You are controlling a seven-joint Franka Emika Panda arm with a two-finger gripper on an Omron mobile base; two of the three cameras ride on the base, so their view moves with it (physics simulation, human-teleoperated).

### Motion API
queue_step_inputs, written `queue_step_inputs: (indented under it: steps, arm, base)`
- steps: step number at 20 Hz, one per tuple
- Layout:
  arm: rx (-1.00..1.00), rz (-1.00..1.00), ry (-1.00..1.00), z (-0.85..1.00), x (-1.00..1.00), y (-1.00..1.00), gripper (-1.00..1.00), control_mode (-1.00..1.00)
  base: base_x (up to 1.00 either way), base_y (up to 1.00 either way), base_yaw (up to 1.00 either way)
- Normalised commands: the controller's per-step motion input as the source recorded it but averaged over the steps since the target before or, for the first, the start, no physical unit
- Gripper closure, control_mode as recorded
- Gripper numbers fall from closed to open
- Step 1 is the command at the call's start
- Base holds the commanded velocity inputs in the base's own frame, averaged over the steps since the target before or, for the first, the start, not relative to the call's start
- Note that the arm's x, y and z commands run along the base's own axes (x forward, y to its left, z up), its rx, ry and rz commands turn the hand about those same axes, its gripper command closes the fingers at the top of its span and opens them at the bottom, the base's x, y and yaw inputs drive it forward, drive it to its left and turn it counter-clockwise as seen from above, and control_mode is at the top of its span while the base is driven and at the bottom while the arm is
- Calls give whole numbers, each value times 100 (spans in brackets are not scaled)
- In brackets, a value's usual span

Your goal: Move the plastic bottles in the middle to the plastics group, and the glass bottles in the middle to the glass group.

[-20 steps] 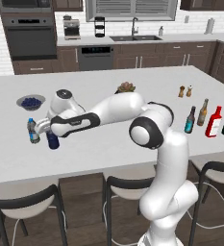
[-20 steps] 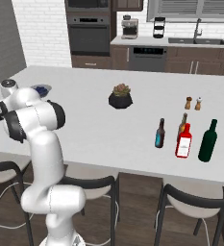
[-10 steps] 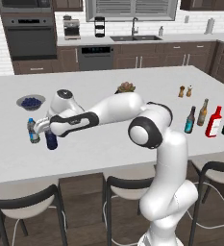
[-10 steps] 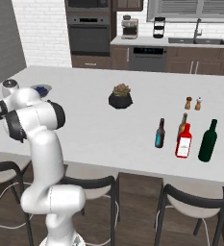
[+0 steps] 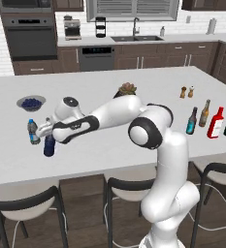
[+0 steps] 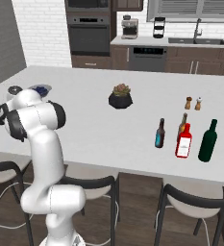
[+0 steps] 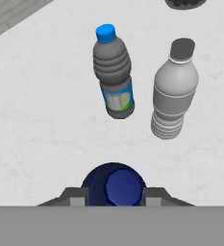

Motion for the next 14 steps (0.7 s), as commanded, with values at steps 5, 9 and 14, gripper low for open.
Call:
queue_step_inputs:
  steps: [5,9,14]
  arm:
    - [0,0,-1,-6,0,0,100,-100]
    - [-7,0,0,-2,1,6,100,-100]
    - [-4,0,0,27,13,16,100,-100]
  base:
    - [0,0,0]
    - [0,0,0]
    - [0,0,0]
